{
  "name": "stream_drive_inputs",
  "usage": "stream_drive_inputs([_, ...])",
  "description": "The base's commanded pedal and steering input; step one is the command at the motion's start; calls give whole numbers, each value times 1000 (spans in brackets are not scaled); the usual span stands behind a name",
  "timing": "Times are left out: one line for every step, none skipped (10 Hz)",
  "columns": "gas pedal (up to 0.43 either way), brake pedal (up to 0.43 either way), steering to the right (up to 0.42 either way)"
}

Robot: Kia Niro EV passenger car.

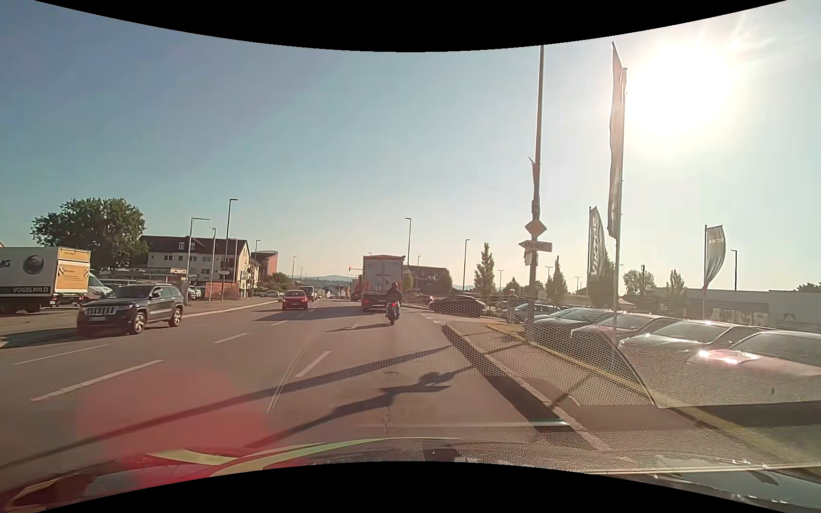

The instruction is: Follow the waypoints while adhering to traffic rules and regulations

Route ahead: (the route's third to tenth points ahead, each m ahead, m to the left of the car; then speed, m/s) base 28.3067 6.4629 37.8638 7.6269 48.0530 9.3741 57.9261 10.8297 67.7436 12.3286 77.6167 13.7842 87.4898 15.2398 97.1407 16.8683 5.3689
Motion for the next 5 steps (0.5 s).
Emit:
stream_drive_inputs([0,122,-15])
stream_drive_inputs([0,128,-15])
stream_drive_inputs([0,128,-14])
stream_drive_inputs([0,140,-14])
stream_drive_inputs([0,146,-14])
